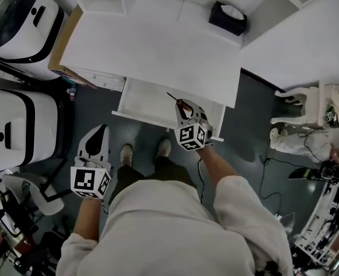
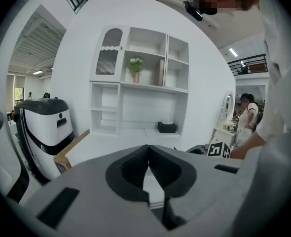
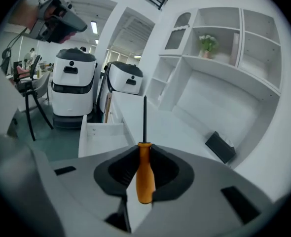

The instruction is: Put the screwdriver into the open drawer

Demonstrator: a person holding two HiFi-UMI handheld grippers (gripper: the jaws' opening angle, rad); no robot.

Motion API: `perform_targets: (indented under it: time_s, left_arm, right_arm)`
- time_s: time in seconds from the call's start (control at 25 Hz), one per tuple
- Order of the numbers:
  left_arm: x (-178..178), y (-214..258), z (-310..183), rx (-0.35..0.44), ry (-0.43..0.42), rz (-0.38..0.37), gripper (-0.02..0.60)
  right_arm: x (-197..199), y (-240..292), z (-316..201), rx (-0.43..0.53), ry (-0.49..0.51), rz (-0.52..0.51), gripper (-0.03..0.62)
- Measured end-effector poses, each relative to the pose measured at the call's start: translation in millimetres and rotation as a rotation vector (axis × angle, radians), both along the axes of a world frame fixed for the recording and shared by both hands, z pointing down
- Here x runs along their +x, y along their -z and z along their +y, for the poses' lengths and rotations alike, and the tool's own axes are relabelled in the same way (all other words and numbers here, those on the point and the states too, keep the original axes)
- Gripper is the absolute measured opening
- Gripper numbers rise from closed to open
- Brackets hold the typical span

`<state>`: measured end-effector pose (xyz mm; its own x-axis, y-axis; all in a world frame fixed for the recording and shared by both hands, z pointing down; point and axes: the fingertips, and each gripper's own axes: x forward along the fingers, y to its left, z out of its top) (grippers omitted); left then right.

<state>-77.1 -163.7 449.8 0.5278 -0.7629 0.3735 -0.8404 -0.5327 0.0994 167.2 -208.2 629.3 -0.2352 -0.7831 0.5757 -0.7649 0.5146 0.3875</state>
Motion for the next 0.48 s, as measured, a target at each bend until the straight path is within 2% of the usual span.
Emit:
perform_targets:
  time_s: [0.48]
  left_arm:
    - [-26,-15,11,-0.044,0.099,-0.039,0.005]
  right_arm:
    - [-12,-95,-13,-0.167,0.172,0.184,0.077]
